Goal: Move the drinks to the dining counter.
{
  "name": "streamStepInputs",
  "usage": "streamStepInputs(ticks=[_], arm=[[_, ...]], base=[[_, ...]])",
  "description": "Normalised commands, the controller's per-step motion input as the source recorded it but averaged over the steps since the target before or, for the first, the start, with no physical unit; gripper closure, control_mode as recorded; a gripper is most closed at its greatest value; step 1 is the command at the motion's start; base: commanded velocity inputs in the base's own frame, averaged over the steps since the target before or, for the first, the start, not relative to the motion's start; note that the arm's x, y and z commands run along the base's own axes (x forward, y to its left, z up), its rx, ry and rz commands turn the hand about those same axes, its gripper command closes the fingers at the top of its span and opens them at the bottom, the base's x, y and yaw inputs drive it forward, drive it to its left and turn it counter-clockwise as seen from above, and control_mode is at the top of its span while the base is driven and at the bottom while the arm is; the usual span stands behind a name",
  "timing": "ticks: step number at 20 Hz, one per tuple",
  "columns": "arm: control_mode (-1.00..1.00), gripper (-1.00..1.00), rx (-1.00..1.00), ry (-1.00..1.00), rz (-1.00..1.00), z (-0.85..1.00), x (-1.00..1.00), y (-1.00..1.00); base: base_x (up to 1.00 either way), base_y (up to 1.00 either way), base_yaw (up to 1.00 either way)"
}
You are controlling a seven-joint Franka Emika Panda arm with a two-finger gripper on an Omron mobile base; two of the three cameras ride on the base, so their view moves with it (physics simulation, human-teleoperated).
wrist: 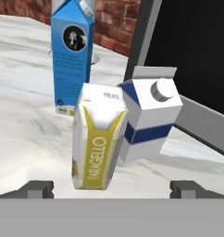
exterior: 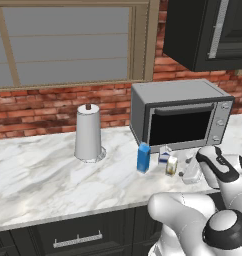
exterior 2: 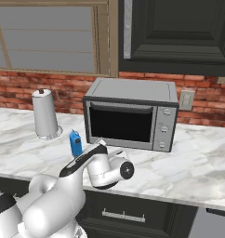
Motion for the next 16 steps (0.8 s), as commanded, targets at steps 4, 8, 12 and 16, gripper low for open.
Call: streamStepInputs(ticks=[4,8,12,16], arm=[[-1.0,-1.0,0.0,0.0,0.0,0.06,0.05,0.05],[-1.0,-1.0,0.0,0.0,0.0,0.15,0.0,0.19],[-1.0,-1.0,0.0,0.0,0.0,0.15,0.0,0.33],[-1.0,-1.0,0.0,0.0,0.0,0.04,0.0,0.3]], base=[[0.0,0.0,0.0],[0.0,0.0,0.0],[0.0,0.0,0.0],[0.0,0.0,0.0]])
